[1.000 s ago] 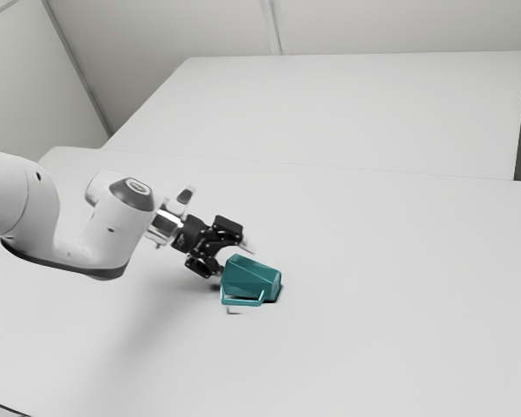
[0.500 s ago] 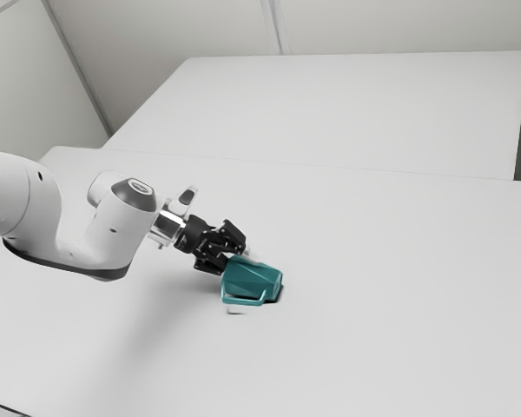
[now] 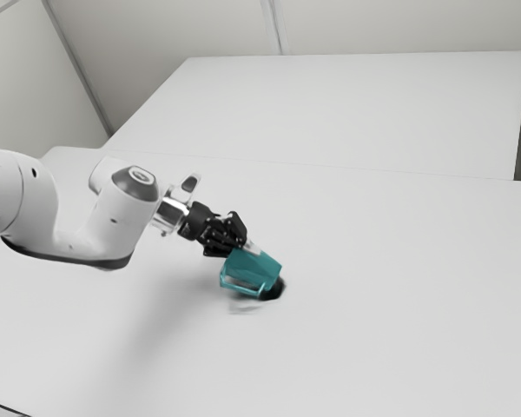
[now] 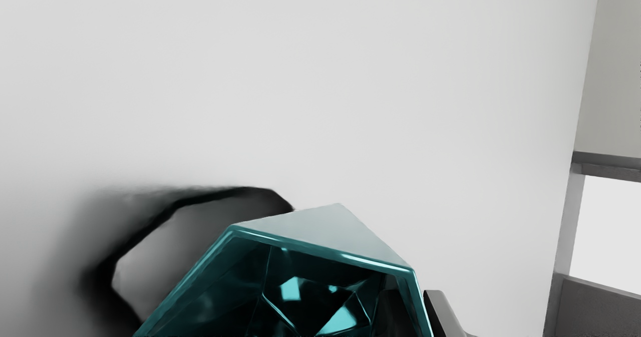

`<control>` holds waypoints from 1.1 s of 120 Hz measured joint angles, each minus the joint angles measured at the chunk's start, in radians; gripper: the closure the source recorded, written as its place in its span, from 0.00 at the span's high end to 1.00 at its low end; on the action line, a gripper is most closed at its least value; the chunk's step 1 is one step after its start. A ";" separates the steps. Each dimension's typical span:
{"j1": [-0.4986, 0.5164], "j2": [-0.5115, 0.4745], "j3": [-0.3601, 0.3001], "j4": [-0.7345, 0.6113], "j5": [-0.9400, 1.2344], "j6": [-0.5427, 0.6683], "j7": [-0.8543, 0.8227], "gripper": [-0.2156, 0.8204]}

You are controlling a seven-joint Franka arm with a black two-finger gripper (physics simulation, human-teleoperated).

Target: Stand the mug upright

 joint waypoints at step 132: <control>0.002 -0.042 0.013 0.179 1.131 -0.098 -0.318 0.07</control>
